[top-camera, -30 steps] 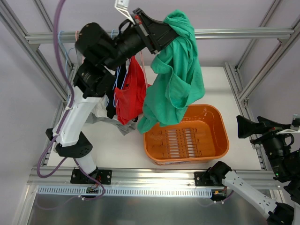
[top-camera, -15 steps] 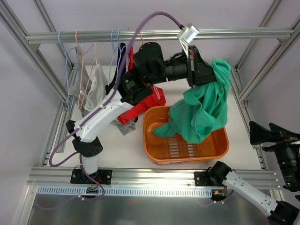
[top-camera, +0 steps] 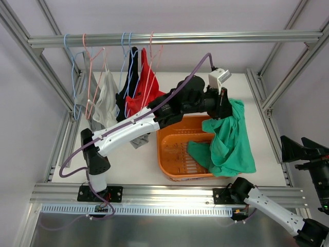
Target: Remove the tank top from the hanger
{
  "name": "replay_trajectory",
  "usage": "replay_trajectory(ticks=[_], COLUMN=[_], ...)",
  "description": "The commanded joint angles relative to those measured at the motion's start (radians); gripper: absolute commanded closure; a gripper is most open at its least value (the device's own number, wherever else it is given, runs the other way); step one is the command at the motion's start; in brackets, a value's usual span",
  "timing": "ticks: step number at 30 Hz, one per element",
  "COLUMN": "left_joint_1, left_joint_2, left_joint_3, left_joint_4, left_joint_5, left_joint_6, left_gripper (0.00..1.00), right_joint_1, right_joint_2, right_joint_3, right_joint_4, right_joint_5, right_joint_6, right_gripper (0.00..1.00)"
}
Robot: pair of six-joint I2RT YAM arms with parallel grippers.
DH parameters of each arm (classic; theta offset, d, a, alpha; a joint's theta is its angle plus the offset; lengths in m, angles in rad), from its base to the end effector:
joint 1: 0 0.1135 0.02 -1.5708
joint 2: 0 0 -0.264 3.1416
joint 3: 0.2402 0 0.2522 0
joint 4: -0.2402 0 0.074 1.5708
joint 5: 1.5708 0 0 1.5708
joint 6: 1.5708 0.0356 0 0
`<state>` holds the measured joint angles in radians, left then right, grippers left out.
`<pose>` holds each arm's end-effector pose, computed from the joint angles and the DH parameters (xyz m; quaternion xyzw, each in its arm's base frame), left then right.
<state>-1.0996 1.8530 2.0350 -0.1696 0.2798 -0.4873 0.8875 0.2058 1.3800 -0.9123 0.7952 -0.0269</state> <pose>0.1872 -0.3892 0.4717 0.3043 0.6336 -0.5709 0.4243 -0.0457 -0.0964 0.4422 0.0279 0.6392 0.0909 0.7631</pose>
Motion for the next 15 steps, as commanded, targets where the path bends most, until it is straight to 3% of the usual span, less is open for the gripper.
replay_trajectory(ticks=[1, 6, 13, 15], left_joint_1=[0.004, 0.012, 0.012, 0.012], left_joint_2=[-0.152, -0.230, -0.356, -0.365], left_joint_3=[-0.096, -0.315, -0.570, -0.607], left_joint_4=[0.073, 0.059, 0.048, 0.024], left_joint_5=[-0.221, -0.413, -0.390, -0.367], left_joint_6=[0.053, 0.012, -0.023, -0.016], left_gripper=[1.00, 1.00, 1.00, 0.87], right_joint_1=[0.008, 0.008, 0.008, 0.007], right_joint_2=[0.035, 0.063, 0.133, 0.167], right_joint_3=[0.025, 0.011, -0.036, -0.044], right_joint_4=[0.001, 0.010, 0.030, 0.035], right_joint_5=[-0.017, -0.043, -0.080, -0.128], right_joint_6=[-0.005, 0.002, -0.002, -0.028], right_gripper=[0.00, 0.01, 0.01, 0.01])
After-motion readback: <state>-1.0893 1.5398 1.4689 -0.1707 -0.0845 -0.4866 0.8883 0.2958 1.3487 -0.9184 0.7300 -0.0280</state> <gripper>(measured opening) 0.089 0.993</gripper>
